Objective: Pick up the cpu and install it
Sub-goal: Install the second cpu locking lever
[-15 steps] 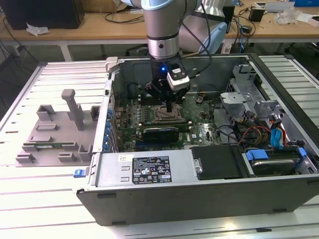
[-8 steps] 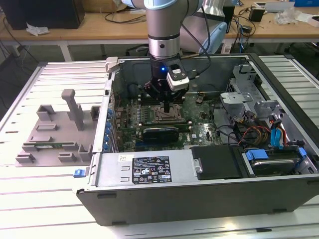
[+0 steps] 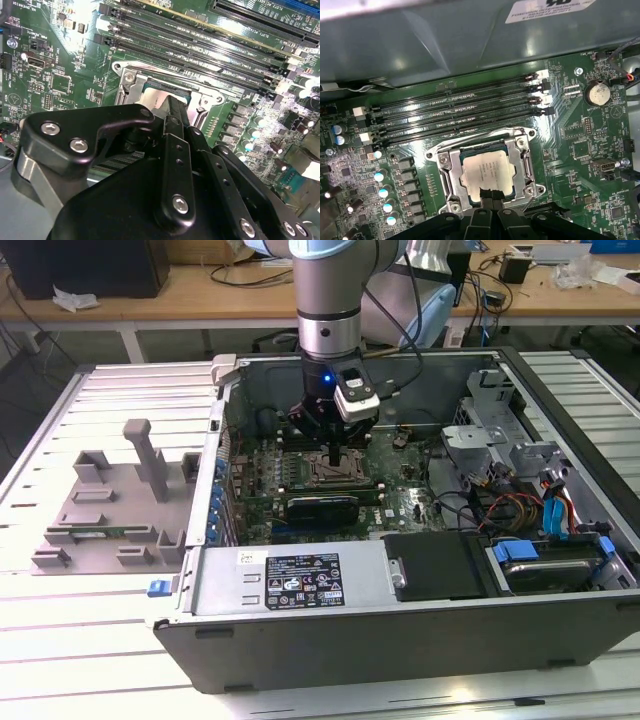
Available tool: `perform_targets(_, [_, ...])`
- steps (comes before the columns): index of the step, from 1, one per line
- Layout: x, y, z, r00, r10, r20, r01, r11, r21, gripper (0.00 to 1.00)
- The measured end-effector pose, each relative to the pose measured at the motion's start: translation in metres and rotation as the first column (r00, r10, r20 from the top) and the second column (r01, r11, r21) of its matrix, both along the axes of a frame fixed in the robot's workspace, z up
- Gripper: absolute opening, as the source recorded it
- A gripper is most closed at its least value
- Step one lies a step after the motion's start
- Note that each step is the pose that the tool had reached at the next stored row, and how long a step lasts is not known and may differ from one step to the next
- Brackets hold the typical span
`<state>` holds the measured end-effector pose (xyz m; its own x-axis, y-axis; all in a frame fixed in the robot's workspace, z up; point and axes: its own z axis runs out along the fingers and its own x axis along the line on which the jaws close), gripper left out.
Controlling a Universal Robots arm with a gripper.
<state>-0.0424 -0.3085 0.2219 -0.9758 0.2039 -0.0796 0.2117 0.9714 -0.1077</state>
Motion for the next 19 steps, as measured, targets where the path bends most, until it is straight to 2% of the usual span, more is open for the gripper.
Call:
perform_targets(2, [0.000,0.0000,0.0044,1.0000,0.000,0.0001,0.000,1.0000,0.0000,0.11])
perform_targets(3, [0.000,0.0000,0.0116,1.0000,0.000,0.0000,0.000,1.0000,0.0000,0.11])
perform_targets(4, [0.000,0.0000,0.0148,1.0000,0.000,0.0001,0.000,1.0000,0.0001,0.11])
perform_targets(9, [0.000,-0.0002,0.0160,1.0000,0.000,0.0000,0.000,1.0000,0.0000,0.11])
perform_targets(12, [0.000,-0.0033,0.0161,1.0000,0.000,-0.0001,0.000,1.0000,-0.0002,0.11])
perform_targets(13, [0.000,-0.0060,0.0160,1.0000,0.000,0.0001,0.000,1.0000,0.0000,0.11])
perform_targets(14, [0.000,-0.0125,0.0160,1.0000,0.000,0.0000,0.000,1.0000,0.0000,0.11])
perform_targets(16, [0.000,-0.0177,0.0159,1.0000,0.000,0.0001,0.000,1.0000,0.0001,0.11])
perform_targets(19, [0.000,-0.0281,0.0157,1.0000,0.000,0.0000,0.000,1.0000,0.0007,0.11])
